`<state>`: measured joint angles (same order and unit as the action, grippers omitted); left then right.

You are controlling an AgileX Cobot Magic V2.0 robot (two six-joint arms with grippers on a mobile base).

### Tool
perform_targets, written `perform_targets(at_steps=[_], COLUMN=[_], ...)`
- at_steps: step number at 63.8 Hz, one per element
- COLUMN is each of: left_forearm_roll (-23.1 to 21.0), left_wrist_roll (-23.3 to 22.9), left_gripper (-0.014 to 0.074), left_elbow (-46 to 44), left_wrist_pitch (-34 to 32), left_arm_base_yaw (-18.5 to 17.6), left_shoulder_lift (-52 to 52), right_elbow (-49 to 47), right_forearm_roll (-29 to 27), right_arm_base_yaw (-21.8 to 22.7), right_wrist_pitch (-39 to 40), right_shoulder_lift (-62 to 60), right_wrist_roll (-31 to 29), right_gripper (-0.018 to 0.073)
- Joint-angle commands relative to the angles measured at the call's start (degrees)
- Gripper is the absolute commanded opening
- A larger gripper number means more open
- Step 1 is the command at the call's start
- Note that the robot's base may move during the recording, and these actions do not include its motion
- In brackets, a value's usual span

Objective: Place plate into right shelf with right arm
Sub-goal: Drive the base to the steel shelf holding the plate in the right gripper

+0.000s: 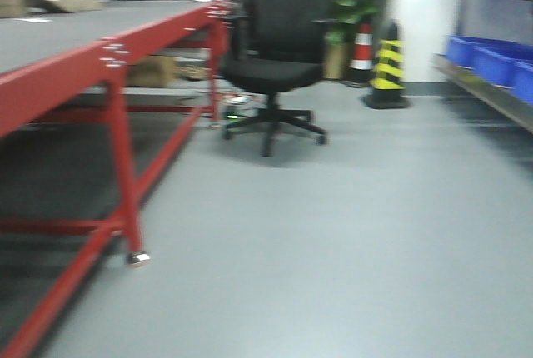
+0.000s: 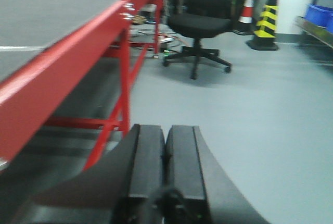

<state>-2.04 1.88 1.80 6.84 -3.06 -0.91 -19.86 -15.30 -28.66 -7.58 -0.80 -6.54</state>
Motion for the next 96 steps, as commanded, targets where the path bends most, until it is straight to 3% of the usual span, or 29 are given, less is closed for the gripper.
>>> perform_targets(at_steps=[1, 96], left_forearm_roll=[-0.35, -0.35], left_wrist_roll=[-0.07, -0.07], left_gripper=[-0.0047, -0.0047], left_elbow=[0.57, 0.57], left_wrist_pitch=[-4.84, -4.84], left_arm_base_yaw=[-0.15, -0.15], left_shoulder_lift=[-0.39, -0.39], right_elbow=[-1.56, -1.56], right_forearm_roll=[0.2, 0.2], right_arm_base_yaw=[0.22, 0.22], right_wrist_pitch=[5.27, 5.1], right_shoulder_lift=[-0.38, -0.38], right_wrist_roll=[-0.41, -0.41], right_gripper=[0.0055, 0.0055])
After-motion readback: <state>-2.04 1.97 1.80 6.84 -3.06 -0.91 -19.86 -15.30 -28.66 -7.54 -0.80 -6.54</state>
